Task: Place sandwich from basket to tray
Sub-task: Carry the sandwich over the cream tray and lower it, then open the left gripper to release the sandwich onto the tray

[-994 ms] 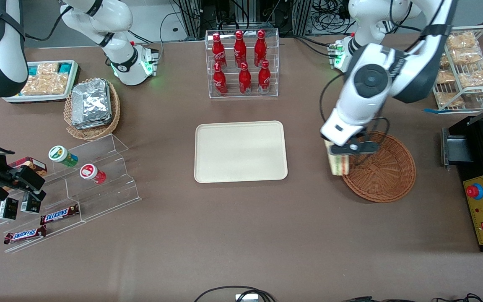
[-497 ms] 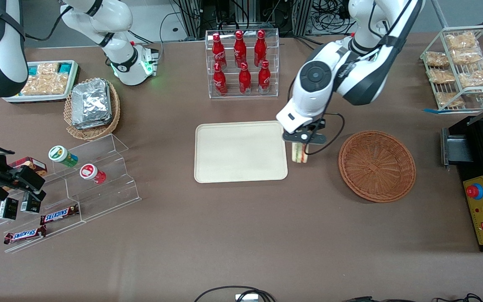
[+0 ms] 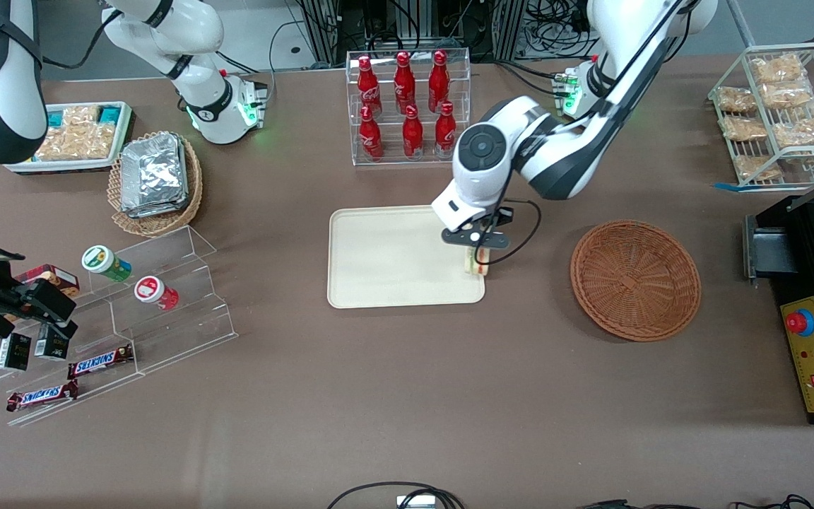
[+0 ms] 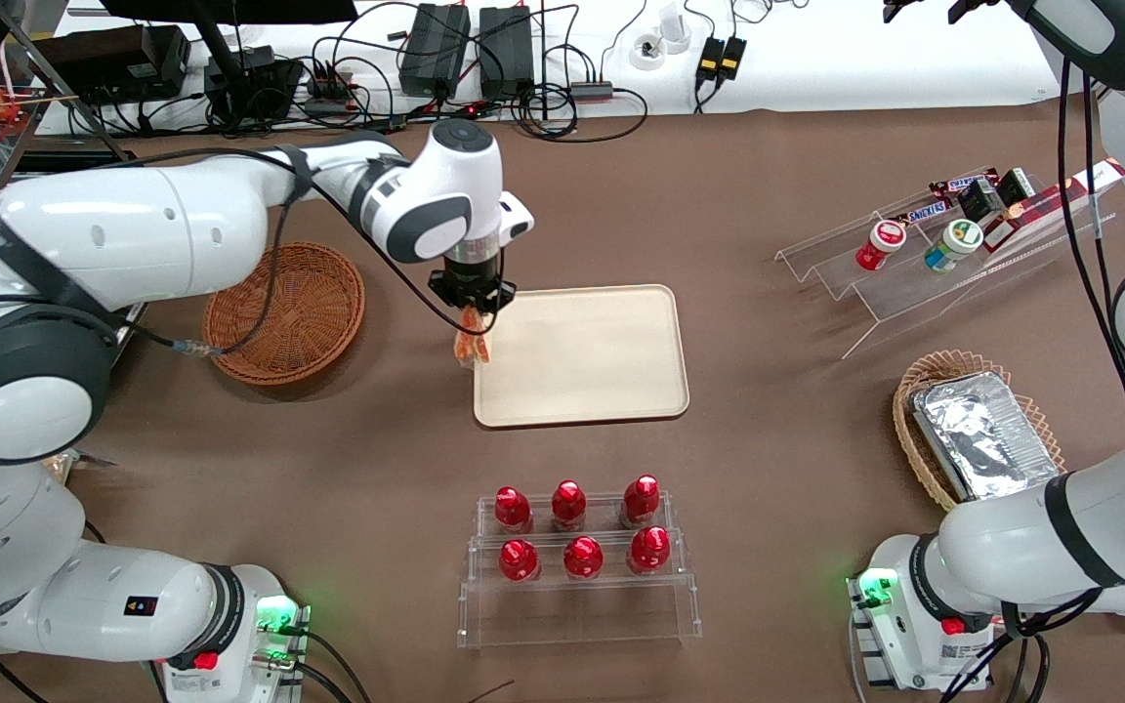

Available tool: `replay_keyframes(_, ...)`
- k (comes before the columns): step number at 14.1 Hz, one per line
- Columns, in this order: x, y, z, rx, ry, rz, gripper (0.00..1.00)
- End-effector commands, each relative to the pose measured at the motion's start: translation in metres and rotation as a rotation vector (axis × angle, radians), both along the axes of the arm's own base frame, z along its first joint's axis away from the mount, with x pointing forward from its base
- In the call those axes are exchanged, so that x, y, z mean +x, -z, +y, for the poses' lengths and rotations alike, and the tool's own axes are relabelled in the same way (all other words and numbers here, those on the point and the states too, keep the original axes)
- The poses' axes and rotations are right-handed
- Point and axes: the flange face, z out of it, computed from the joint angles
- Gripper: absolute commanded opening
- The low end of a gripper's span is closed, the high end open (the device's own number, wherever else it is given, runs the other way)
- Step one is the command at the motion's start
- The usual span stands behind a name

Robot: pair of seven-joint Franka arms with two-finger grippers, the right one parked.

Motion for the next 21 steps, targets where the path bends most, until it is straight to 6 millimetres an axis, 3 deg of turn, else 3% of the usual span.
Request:
replay_keyframes(1, -0.005, 0.014, -0.024, 0.006, -0.005, -0.024, 0.00)
replay_keyframes(5, -0.011, 0.054, -0.034, 0.033, -0.020, -0.048, 0.00)
replay_keyframes(6, -0.021, 0.059, -0.047, 0.029, 0.005, -0.048, 0.00)
replay_keyframes(10, -0.019, 0.069, -0.054, 0.020, 0.003, -0.031, 0.00)
replay_keyframes(14, -0.030, 0.078, -0.064, 0.026, 0.011, -0.018, 0.00)
replay_keyframes(15, -0.030, 0.078, -0.064, 0.026, 0.009, -0.018, 0.04)
replay_keyframes(17, -0.031, 0.081, -0.064, 0.030, -0.006, -0.014, 0.20)
replay_keyframes(18, -0.031, 0.082, -0.064, 0.033, -0.028, -0.014, 0.37)
replay_keyframes(19, -0.035, 0.082, -0.067, 0.037, -0.032, -0.022, 0.68)
replay_keyframes(20, -0.036, 0.083, -0.068, 0.047, -0.018, -0.033, 0.89)
replay_keyframes(21, -0.036, 0.083, -0.067, 0.051, -0.017, -0.038, 1.00)
